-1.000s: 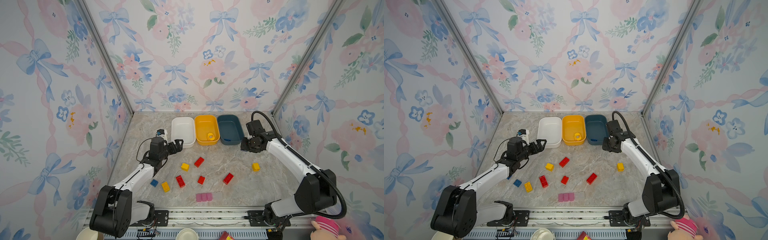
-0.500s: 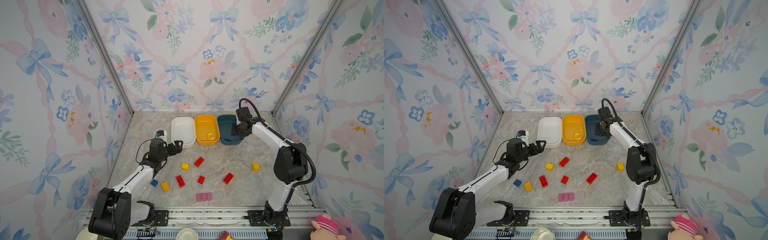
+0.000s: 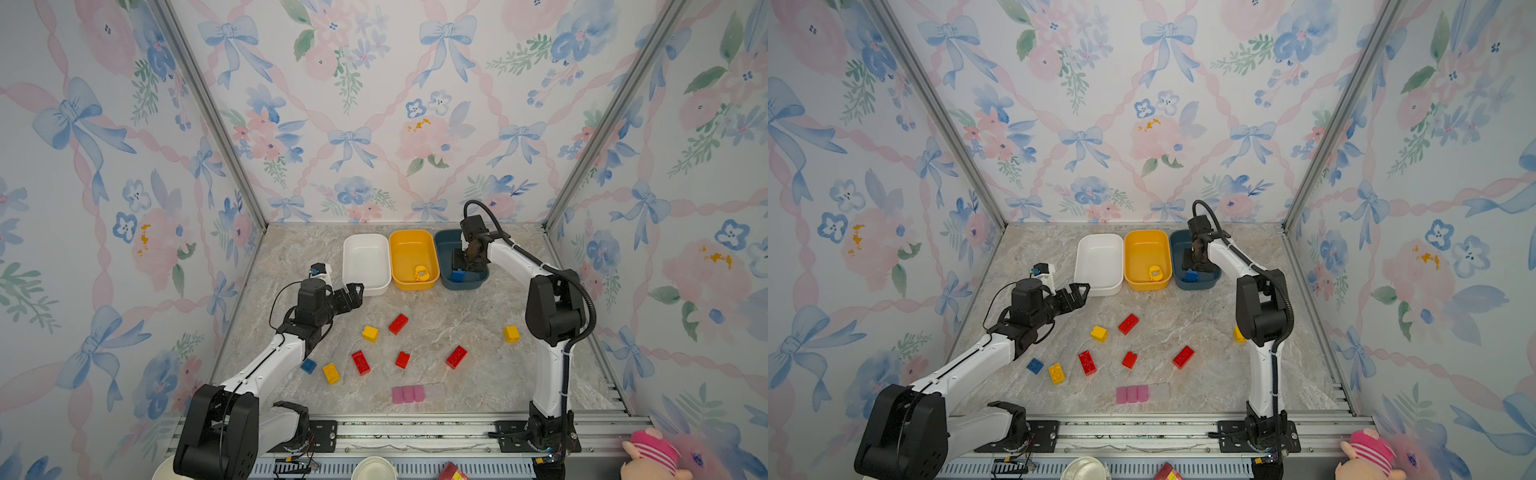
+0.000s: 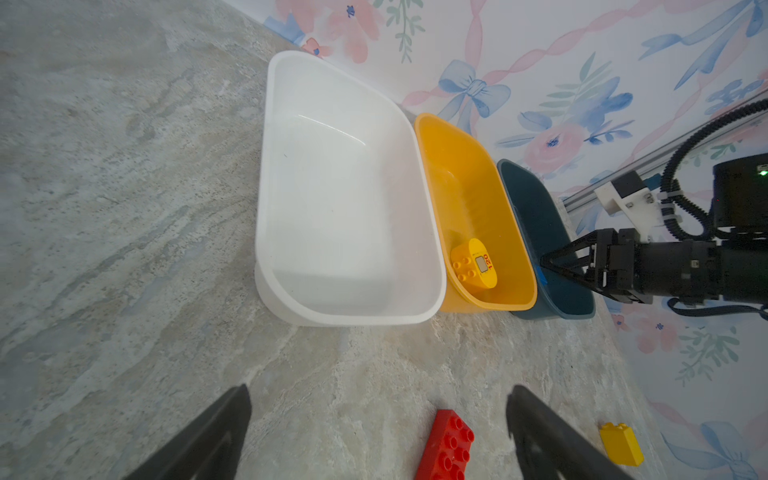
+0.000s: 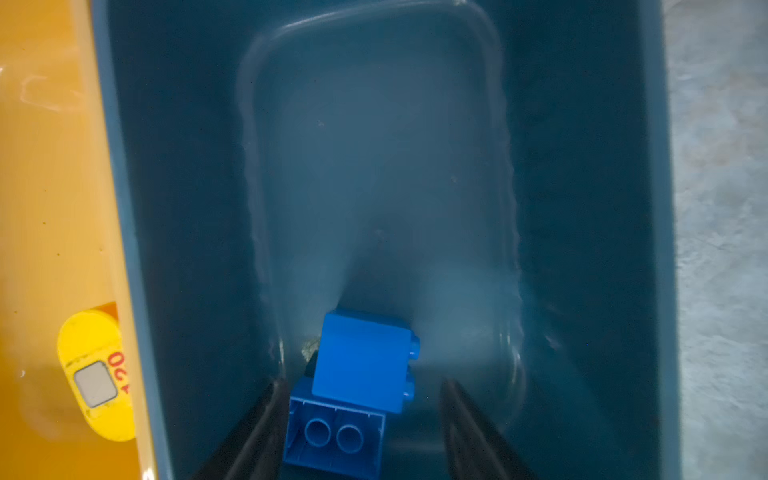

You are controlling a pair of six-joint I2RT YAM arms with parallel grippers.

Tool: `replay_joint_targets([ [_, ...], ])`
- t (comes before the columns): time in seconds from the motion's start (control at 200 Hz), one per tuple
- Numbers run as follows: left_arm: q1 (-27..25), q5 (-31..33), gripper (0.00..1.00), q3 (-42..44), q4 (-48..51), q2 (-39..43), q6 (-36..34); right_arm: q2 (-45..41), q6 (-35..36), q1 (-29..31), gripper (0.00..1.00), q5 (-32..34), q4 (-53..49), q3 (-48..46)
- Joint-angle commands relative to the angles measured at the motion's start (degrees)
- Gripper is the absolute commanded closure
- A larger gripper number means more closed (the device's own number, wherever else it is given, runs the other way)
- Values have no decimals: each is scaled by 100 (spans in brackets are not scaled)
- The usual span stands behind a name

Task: Sort the legos into containers by color
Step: 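Carry the blue brick into the teal tub and open the right gripper, then grasp the yellow brick with the left gripper while the right gripper withdraws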

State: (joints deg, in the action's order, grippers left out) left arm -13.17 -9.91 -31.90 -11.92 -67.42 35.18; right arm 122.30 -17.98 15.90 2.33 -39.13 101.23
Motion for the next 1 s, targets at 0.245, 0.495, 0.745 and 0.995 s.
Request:
replay_joint_targets([
  [0.245, -140, 203, 3, 53, 357, 117, -104, -284, 84, -48, 26, -125, -70, -40],
  [0.495, -373, 449, 5, -121, 913, 96, -369, -869, 128, -8, 22, -175, -59, -406],
  [0.745, -773, 650, 12, -514, 1827, -142, -720, -1753, 197, 38, 11, -298, -186, -1008],
  [0.995, -1428, 1065, 18, -1141, 2940, -564, -869, -2666, 186, 45, 1, -471, -331, -1843],
])
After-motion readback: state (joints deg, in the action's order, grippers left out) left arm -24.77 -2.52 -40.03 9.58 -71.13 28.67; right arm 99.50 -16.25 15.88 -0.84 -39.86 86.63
